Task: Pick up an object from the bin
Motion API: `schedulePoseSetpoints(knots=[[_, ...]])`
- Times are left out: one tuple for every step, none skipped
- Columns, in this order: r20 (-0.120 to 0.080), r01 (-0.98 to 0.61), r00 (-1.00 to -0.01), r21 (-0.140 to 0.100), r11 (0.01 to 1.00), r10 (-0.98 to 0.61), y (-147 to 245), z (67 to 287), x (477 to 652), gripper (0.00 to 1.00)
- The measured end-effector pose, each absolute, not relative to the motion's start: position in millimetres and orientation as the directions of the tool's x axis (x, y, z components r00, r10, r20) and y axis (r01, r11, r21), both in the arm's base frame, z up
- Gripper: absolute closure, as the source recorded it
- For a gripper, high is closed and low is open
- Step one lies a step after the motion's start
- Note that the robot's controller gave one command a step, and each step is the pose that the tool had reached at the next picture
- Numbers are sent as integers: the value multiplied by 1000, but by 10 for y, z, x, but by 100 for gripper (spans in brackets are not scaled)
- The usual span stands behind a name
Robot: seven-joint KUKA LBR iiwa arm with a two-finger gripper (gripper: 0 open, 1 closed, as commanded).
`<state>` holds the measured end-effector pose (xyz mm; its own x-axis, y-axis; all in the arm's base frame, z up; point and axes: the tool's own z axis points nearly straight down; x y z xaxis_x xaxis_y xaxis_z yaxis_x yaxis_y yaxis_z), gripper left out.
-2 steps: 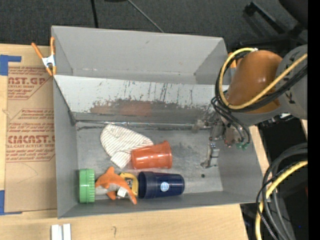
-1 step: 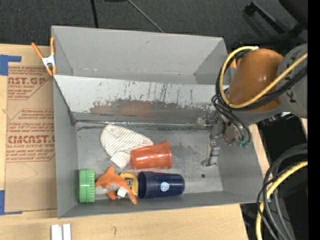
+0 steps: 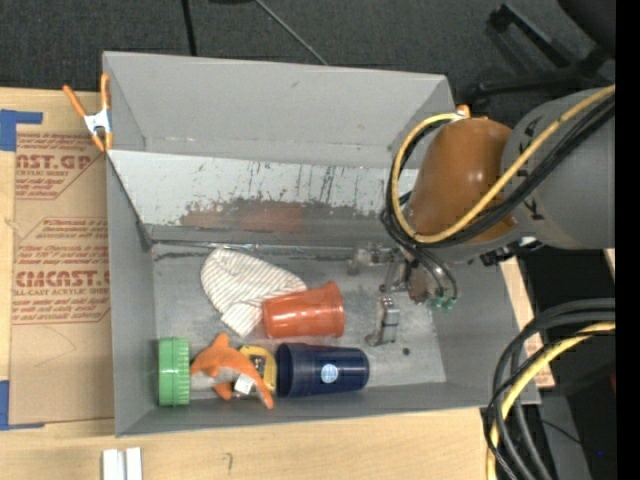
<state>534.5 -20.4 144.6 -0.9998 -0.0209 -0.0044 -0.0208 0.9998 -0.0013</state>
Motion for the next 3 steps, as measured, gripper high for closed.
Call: schedulePoseSetpoints(knots=[[-7,-52,-999,1,999,-52,102,950,5589,0],[-12,198,-980,4,980,198,802,720,5394,100],[-12,198,-980,4,980,198,802,720,5394,100]])
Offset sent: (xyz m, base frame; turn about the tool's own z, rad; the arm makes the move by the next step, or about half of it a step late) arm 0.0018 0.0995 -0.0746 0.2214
